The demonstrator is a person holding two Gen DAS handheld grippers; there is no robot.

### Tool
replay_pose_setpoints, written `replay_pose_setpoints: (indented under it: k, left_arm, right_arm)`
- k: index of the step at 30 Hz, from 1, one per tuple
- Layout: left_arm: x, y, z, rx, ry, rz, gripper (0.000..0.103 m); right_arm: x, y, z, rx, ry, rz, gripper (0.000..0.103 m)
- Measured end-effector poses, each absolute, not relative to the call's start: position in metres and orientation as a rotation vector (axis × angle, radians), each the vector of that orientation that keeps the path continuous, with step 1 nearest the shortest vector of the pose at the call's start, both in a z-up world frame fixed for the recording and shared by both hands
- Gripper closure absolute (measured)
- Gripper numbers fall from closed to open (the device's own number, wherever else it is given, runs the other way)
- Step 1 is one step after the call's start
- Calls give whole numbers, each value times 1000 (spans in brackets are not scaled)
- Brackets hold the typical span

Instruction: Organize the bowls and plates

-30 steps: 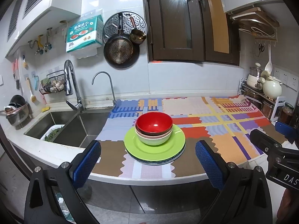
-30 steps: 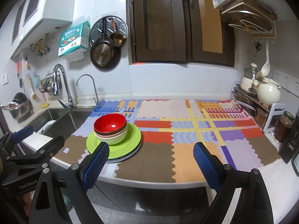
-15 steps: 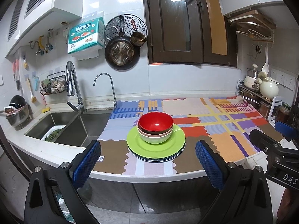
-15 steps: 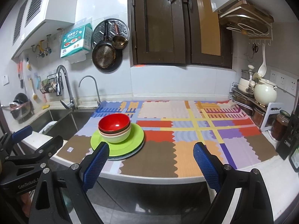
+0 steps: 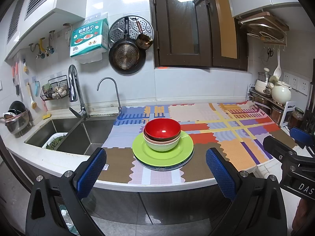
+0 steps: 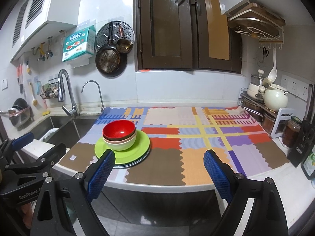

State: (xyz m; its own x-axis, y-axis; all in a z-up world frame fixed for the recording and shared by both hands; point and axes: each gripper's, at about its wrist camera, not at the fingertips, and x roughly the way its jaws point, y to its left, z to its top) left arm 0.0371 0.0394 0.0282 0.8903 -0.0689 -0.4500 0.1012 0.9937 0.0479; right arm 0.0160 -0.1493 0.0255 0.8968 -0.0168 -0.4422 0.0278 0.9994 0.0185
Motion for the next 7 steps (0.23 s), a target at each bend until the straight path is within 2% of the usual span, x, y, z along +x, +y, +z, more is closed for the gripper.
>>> replay_pose_setpoints:
  k: [7]
  left_arm:
    - [38, 41, 27, 50, 473, -93, 0]
  right_arm:
    - [14, -150, 26, 25, 459, -21, 11]
